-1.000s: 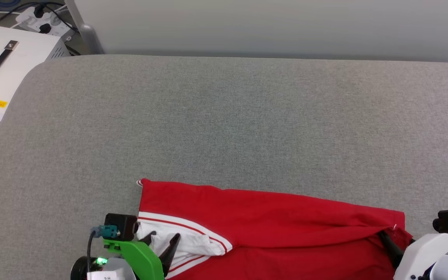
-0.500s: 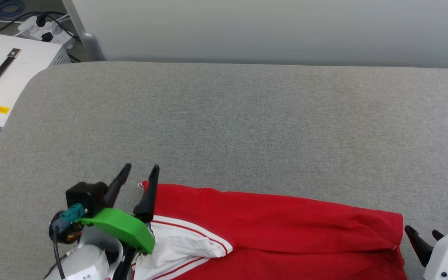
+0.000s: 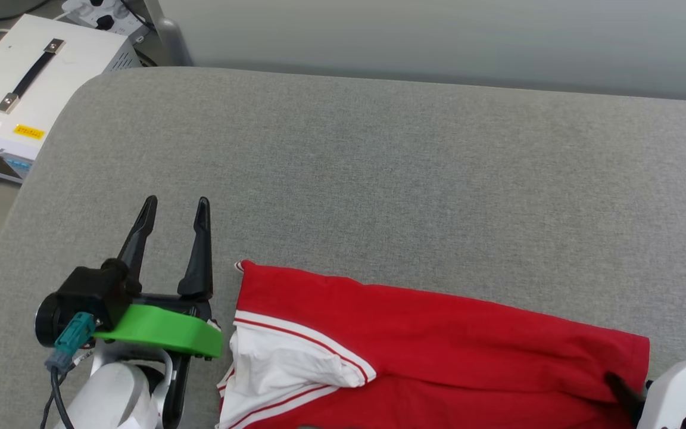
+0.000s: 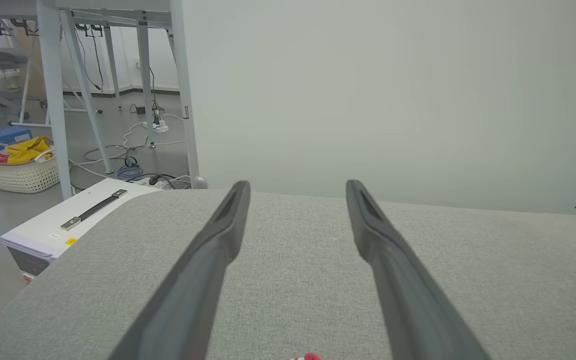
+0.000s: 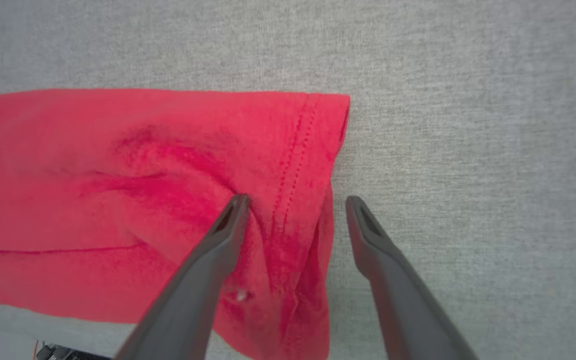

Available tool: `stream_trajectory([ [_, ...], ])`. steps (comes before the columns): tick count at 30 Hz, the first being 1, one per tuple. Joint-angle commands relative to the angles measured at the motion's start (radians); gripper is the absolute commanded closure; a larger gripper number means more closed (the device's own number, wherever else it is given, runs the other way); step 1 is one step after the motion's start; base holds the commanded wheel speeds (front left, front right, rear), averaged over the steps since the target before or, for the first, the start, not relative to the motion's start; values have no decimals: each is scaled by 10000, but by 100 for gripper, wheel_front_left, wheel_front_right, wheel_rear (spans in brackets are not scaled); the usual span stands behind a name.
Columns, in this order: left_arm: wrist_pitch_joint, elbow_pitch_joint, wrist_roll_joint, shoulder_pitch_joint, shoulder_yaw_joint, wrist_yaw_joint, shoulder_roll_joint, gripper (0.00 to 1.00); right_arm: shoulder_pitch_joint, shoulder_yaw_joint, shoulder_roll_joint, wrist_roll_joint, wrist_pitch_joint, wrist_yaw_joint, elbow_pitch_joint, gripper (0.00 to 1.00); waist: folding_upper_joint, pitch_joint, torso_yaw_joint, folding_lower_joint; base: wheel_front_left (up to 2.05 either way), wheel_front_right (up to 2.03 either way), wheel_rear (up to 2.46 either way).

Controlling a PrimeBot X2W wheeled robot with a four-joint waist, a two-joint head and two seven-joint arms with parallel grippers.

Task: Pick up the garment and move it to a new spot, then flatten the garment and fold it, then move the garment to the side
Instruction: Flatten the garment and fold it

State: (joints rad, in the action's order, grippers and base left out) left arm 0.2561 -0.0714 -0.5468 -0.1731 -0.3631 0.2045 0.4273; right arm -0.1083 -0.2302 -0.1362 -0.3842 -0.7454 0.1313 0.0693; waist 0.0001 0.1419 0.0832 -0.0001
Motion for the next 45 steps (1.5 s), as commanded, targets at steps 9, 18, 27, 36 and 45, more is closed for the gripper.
stream_trajectory([
  [9, 56, -237, 704, 644, 336, -417, -472, 0, 142, 576, 274, -245, -754, -6, -1136, 63, -1, 510, 166, 1, 0, 0, 0],
  [18, 56, 5, 1060, 830, 399, -484, -696, 0, 486, 626, -18, -478, -639, -6, -934, 100, -1, 257, -30, 1, 0, 0, 0],
  [27, 56, 205, 1221, 1168, 437, -446, -775, 0, 761, -314, -451, -300, -965, -6, -334, 100, -1, -267, -365, 1, 0, 0, 0],
  [36, 57, 433, 1264, 1380, 398, -443, -770, 0, 731, -2284, -689, 66, -1834, -6, -64, 100, -1, -549, -659, 1, 0, 0, 0],
  [45, 57, 609, 1216, 1429, 336, -500, -786, 0, 1119, -3081, 290, -1327, -3220, -6, 178, 100, -1, -745, -729, 1, 0, 0, 0],
])
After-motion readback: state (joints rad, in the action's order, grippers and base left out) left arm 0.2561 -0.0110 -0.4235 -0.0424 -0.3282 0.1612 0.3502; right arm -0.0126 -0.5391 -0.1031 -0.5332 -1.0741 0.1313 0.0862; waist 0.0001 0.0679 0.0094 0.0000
